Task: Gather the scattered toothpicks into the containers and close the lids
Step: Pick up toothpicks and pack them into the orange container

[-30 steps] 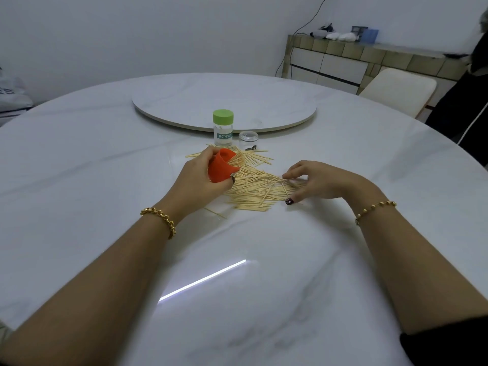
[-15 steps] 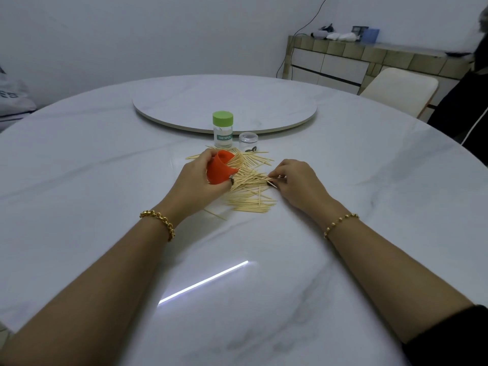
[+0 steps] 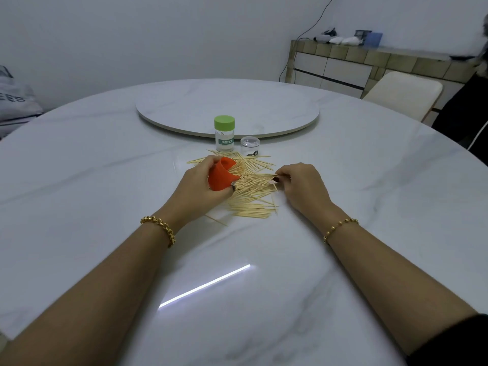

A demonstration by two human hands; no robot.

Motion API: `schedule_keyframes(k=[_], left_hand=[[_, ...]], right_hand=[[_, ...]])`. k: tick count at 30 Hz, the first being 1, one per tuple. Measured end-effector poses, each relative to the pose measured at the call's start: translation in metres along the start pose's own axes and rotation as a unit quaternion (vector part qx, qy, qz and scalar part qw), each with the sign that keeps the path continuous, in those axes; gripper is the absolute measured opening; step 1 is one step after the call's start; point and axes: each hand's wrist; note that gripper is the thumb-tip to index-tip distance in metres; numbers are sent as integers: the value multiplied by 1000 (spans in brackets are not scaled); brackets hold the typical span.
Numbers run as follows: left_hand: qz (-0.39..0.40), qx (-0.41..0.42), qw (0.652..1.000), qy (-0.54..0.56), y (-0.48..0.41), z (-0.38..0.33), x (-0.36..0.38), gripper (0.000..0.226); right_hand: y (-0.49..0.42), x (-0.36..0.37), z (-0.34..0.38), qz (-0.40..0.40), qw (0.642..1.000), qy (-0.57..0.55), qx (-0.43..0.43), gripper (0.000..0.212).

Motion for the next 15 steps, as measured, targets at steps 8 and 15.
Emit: schedule_keyframes(k=[8,15], left_hand=[[2,0,1000,-10,0,1,2,51],[0,9,1000,-19,0,2,2,54]], right_hand=[[-2,-1,1,-38,999,-38,5,17],[0,-7,7,-90,993,-78,13,19]])
Point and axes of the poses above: each hand's wrist, its own y-axis away from the middle knuckle, its own x-axis out of the palm, z = x × y, and after that the axes turned 3 degrees about -z, right-handed
